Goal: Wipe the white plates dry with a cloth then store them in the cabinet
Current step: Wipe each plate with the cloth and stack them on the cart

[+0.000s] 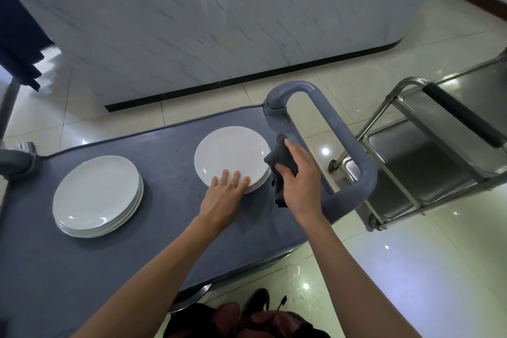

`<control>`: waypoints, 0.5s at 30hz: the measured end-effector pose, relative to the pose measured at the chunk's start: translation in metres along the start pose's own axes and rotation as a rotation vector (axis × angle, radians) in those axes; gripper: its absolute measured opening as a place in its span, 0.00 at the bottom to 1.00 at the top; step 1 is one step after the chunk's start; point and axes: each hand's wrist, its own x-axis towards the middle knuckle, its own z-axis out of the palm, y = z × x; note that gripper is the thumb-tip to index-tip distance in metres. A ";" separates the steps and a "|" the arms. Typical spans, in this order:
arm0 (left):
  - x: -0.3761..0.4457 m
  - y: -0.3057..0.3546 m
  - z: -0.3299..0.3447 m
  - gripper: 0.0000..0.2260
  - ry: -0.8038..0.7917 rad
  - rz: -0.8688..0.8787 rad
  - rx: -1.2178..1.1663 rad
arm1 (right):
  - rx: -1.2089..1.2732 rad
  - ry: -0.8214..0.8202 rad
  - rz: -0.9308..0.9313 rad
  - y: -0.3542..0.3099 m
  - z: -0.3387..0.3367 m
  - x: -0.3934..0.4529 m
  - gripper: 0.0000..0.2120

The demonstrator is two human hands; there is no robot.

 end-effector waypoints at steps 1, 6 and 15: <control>-0.002 -0.002 0.001 0.27 0.013 0.006 -0.018 | 0.000 -0.006 0.003 -0.002 0.002 -0.001 0.26; -0.008 -0.011 -0.008 0.08 0.175 0.025 -0.125 | -0.042 -0.010 -0.029 -0.012 0.013 -0.007 0.26; -0.024 -0.070 -0.024 0.06 0.409 -0.057 -0.170 | -0.036 -0.015 -0.054 -0.056 0.045 -0.018 0.26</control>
